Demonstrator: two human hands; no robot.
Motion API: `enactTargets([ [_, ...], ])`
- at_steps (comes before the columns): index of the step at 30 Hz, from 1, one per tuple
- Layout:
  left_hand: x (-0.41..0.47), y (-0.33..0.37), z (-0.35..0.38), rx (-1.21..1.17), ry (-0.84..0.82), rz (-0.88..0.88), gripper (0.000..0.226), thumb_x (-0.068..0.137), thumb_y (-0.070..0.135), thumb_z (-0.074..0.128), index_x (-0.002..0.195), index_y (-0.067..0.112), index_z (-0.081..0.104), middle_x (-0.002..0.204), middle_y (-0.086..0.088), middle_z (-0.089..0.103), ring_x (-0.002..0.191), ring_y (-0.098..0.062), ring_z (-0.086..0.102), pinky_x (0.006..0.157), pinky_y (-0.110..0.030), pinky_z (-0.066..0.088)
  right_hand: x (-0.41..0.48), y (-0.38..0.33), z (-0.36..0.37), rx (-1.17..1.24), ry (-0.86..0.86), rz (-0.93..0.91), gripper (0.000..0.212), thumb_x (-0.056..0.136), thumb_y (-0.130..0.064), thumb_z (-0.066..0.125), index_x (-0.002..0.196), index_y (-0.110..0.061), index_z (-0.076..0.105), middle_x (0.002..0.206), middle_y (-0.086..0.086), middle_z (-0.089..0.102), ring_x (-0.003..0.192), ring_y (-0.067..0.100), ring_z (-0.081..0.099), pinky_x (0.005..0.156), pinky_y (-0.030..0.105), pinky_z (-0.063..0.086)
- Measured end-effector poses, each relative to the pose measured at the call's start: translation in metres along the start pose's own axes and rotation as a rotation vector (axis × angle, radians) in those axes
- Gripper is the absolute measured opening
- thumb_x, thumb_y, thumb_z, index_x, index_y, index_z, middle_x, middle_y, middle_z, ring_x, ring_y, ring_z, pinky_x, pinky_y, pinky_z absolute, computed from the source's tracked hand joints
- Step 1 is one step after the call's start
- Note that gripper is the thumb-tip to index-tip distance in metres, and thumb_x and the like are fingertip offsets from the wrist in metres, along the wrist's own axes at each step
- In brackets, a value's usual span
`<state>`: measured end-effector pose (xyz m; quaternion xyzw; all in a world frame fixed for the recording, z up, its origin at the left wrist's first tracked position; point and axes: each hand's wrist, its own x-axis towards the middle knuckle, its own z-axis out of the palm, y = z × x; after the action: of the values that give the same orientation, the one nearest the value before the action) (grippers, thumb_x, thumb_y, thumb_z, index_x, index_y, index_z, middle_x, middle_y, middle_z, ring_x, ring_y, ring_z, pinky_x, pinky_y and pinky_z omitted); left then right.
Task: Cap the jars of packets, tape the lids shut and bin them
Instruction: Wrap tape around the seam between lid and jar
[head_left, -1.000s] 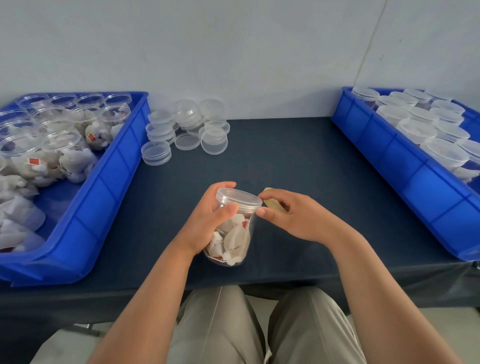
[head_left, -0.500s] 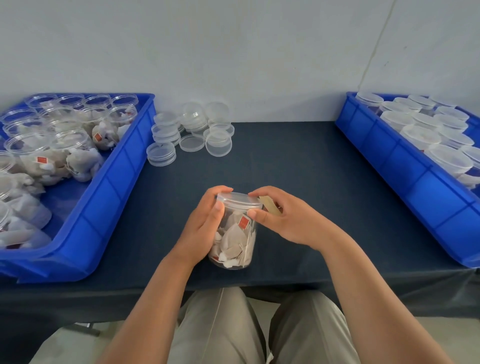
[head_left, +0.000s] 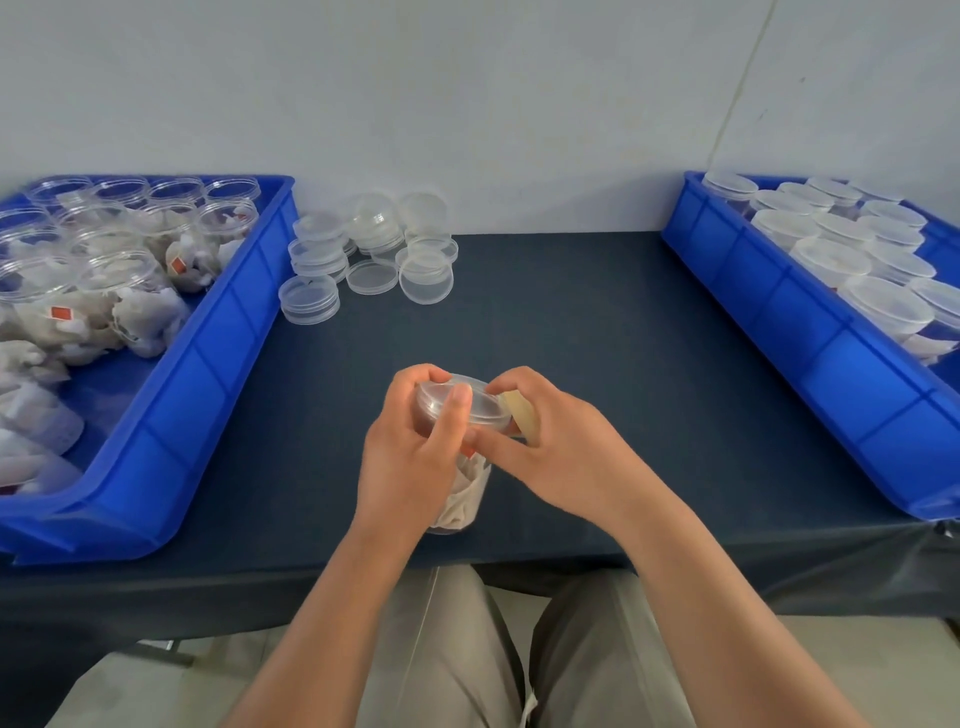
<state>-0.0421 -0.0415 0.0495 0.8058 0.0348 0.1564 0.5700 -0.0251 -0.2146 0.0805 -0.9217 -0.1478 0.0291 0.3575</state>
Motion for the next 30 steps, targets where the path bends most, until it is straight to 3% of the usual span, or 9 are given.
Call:
enactTargets([
  [4, 0.005, -0.003, -0.002, -0.003, 0.004, -0.008, 0.02, 0.09, 0.069, 0.047, 0.105, 0.057, 0.054, 0.105, 0.034, 0.067, 0.094, 0.008, 0.068, 0.062, -0.005, 0.049, 0.0, 0.005, -0.003, 0.022, -0.025, -0.048, 0.07, 0.079, -0.082, 0.069, 0.138, -0.053, 0.045, 0.115, -0.035, 0.058, 0.099, -0.009, 0.059, 0.076, 0.013, 0.044],
  [10, 0.014, -0.011, -0.006, -0.021, -0.003, -0.06, 0.035, 0.089, 0.078, 0.041, 0.107, 0.052, 0.057, 0.102, 0.023, 0.068, 0.091, -0.001, 0.068, 0.068, -0.02, 0.05, -0.006, 0.013, -0.013, -0.028, -0.011, -0.046, 0.08, 0.072, -0.099, 0.046, 0.143, -0.064, 0.033, 0.102, -0.049, 0.051, 0.095, -0.015, 0.057, 0.071, 0.015, 0.045],
  [13, 0.022, -0.012, -0.009, -0.025, -0.034, -0.096, 0.035, 0.087, 0.08, 0.035, 0.102, 0.057, 0.057, 0.105, 0.031, 0.065, 0.097, 0.008, 0.063, 0.073, -0.022, 0.047, -0.005, 0.02, -0.023, -0.066, -0.063, -0.061, 0.063, 0.084, -0.089, 0.044, 0.142, -0.065, 0.034, 0.092, -0.031, 0.061, 0.082, -0.008, 0.06, 0.063, 0.017, 0.044],
  [16, 0.031, -0.012, -0.011, -0.062, -0.093, -0.135, 0.039, 0.085, 0.08, 0.035, 0.101, 0.056, 0.061, 0.103, 0.029, 0.068, 0.094, 0.006, 0.066, 0.077, -0.026, 0.049, -0.001, 0.03, -0.032, -0.023, -0.122, -0.017, 0.048, 0.093, -0.079, 0.047, 0.139, -0.065, 0.041, 0.084, -0.014, 0.069, 0.081, -0.003, 0.065, 0.069, 0.021, 0.047],
  [21, 0.041, -0.018, -0.017, -0.08, -0.189, -0.15, 0.047, 0.085, 0.082, 0.031, 0.105, 0.053, 0.062, 0.104, 0.023, 0.069, 0.097, 0.0, 0.069, 0.083, -0.032, 0.054, 0.015, 0.036, -0.031, -0.022, -0.109, 0.031, 0.061, 0.08, -0.09, 0.05, 0.133, -0.061, 0.05, 0.086, -0.011, 0.068, 0.079, -0.001, 0.063, 0.068, 0.021, 0.048],
  [25, 0.048, -0.027, -0.021, -0.256, -0.277, -0.27, 0.063, 0.081, 0.094, 0.037, 0.106, 0.045, 0.068, 0.109, 0.004, 0.078, 0.101, -0.021, 0.076, 0.094, -0.052, 0.06, 0.026, 0.033, -0.021, 0.013, -0.146, -0.011, 0.058, 0.077, -0.092, 0.053, 0.127, -0.064, 0.055, 0.086, -0.011, 0.066, 0.073, 0.002, 0.059, 0.065, 0.025, 0.049],
  [27, 0.05, -0.032, -0.022, -0.317, -0.318, -0.275, 0.074, 0.074, 0.102, 0.043, 0.109, 0.043, 0.069, 0.112, -0.003, 0.078, 0.101, -0.024, 0.077, 0.088, -0.05, 0.061, 0.03, 0.034, -0.015, 0.028, -0.157, -0.01, 0.053, 0.081, -0.089, 0.057, 0.128, -0.066, 0.054, 0.089, -0.003, 0.066, 0.074, 0.011, 0.059, 0.069, 0.03, 0.054],
  [30, 0.05, -0.041, -0.025, -0.347, -0.401, -0.167, 0.075, 0.078, 0.096, 0.053, 0.121, 0.036, 0.065, 0.12, -0.01, 0.073, 0.105, -0.029, 0.073, 0.084, -0.042, 0.06, 0.034, 0.032, -0.01, 0.05, -0.178, -0.003, 0.062, 0.08, -0.088, 0.061, 0.136, -0.067, 0.048, 0.092, -0.01, 0.065, 0.081, 0.007, 0.06, 0.074, 0.023, 0.051],
])
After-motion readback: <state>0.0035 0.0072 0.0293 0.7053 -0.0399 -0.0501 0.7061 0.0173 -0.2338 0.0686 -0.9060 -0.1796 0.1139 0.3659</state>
